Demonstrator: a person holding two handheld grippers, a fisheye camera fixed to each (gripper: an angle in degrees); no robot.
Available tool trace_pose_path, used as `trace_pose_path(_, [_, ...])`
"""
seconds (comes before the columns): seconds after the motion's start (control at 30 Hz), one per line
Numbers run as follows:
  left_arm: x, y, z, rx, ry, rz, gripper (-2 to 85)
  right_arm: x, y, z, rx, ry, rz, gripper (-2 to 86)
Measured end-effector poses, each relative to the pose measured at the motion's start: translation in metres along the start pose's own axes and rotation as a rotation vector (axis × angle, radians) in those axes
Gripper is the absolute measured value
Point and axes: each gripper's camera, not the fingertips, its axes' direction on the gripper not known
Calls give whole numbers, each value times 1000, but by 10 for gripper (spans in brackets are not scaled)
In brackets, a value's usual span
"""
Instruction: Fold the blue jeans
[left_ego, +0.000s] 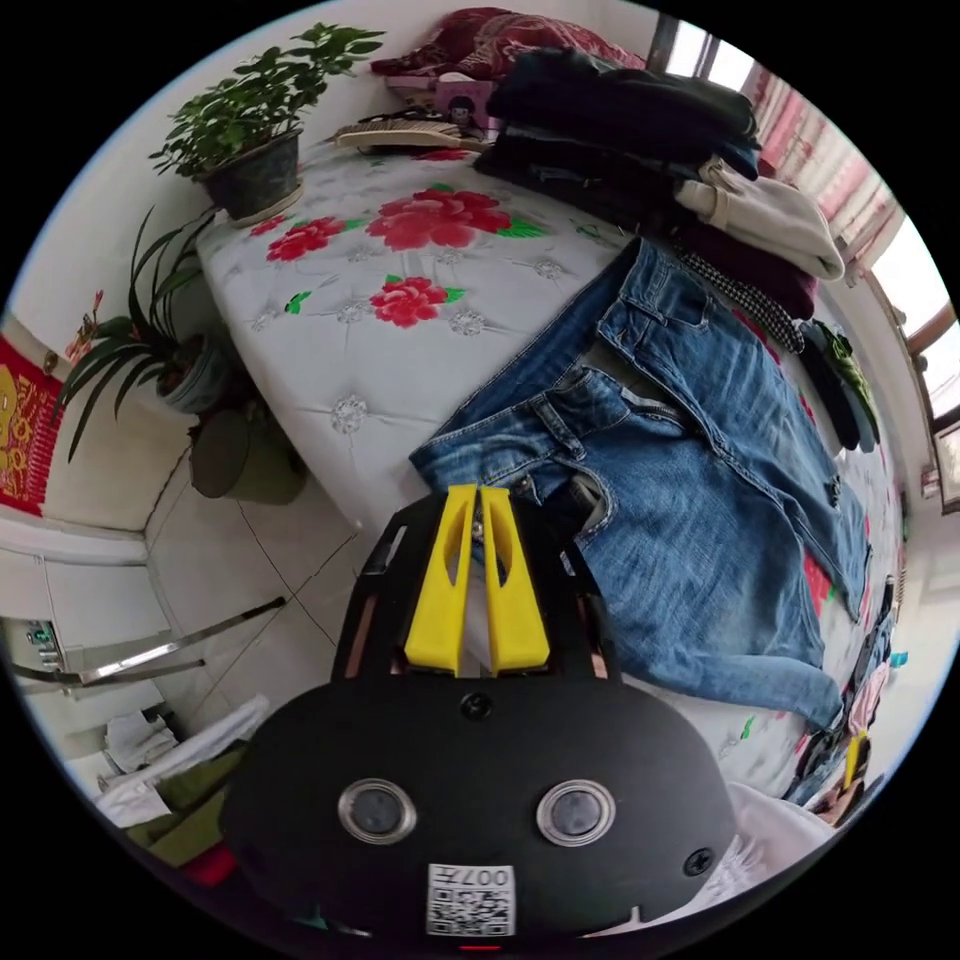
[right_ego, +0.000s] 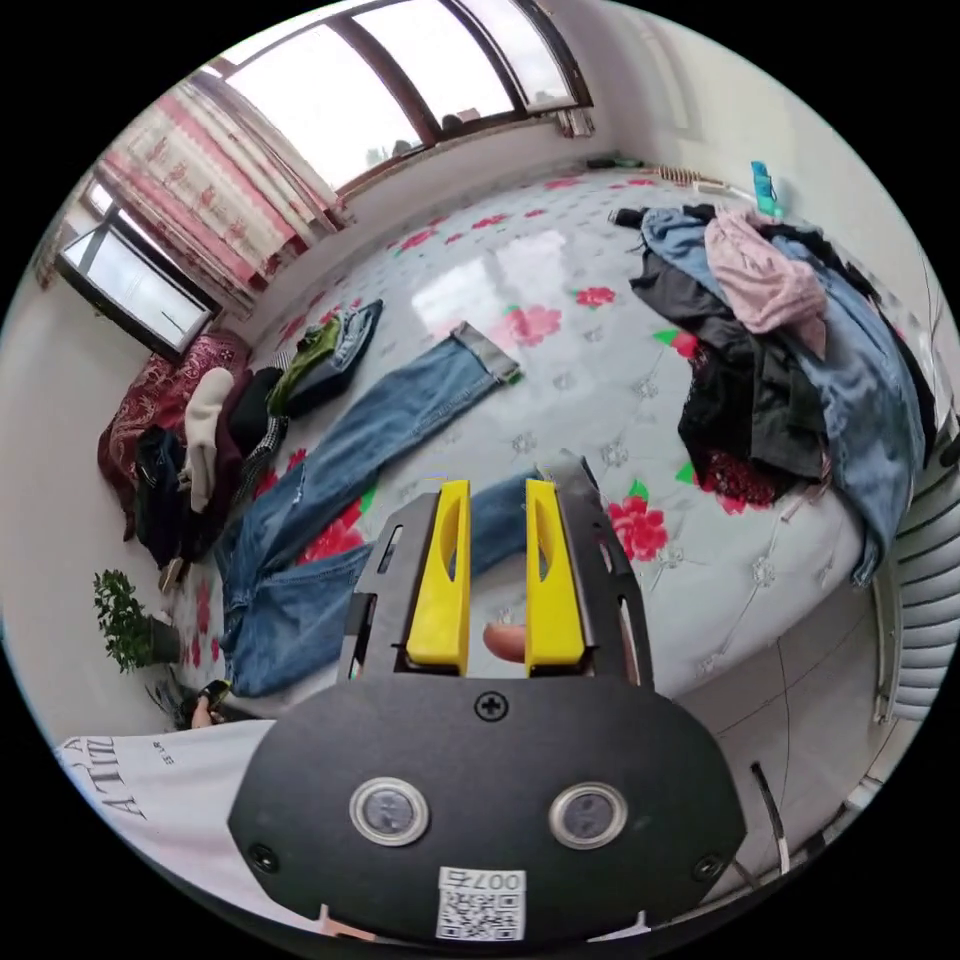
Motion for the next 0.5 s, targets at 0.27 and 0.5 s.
trace_pose_path(0.27, [2,14,-5,-56,34,-43,-4,74,-21,79,-178,-163,306,59])
trace_pose_path(0.5, [-6,5,4,-105,56,-127,-6,37,-58,73,-45,-283,138,5])
